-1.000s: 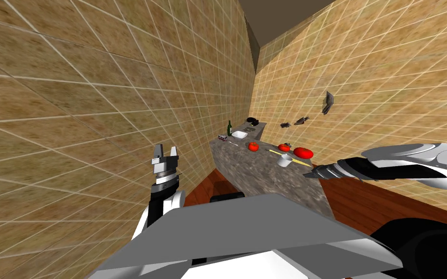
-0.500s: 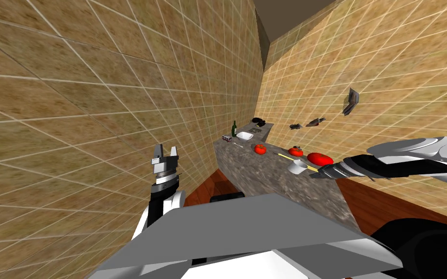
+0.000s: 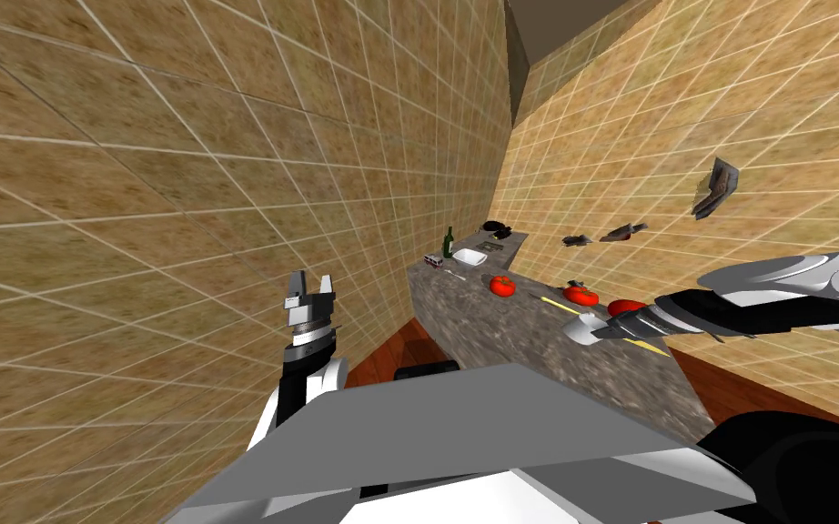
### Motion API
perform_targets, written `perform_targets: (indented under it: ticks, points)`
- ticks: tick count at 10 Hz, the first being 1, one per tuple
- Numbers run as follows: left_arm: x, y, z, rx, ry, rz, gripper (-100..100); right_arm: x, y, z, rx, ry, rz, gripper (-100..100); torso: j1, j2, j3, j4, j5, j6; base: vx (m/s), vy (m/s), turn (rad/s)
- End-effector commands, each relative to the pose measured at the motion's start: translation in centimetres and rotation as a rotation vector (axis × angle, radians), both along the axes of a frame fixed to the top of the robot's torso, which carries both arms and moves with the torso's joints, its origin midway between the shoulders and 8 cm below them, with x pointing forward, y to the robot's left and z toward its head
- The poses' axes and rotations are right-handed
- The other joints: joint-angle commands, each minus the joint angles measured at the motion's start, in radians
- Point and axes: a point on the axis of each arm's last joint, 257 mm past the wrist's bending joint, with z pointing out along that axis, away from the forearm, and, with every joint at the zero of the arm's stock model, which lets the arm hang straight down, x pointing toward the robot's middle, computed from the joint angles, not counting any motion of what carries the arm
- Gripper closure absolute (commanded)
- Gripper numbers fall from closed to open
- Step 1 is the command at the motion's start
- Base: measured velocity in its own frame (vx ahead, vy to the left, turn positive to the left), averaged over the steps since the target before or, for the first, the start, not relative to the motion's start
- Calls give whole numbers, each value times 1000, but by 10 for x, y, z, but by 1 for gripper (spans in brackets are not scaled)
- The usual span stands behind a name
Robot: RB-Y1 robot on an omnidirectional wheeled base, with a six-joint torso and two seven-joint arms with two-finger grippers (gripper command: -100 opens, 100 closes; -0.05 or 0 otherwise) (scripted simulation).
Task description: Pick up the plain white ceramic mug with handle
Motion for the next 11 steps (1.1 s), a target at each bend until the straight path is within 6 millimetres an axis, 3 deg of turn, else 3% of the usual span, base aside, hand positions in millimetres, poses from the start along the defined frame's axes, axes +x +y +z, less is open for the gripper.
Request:
perform_targets:
  ticks: [1, 5, 7, 8, 11]
  points:
    - [0, 0, 0, 0, 0, 0, 0, -14, -3, -11, 1, 0, -32, -100, 0, 0, 0, 0, 0, 0, -14, -6, 230]
    - [0, 0, 0, 0, 0, 0, 0, -35, -6, -27, 3, 1, -81, -100, -3, 3, 2, 1, -1, 0, -25, -24, 139]
    - [0, 0, 0, 0, 0, 0, 0, -34, -6, -25, 4, 0, -80, -100, -3, 2, 1, 0, -1, 1, -6, -4, 25]
    - [0, 0, 0, 0, 0, 0, 0, -34, -6, -25, 3, 0, -79, 100, -3, 2, 1, 0, -1, 1, 0, 0, 0]
    - [0, 0, 0, 0, 0, 0, 0, -34, -6, -25, 4, 0, -78, 100, -4, 1, 1, 0, -2, 1, 0, 0, 0]
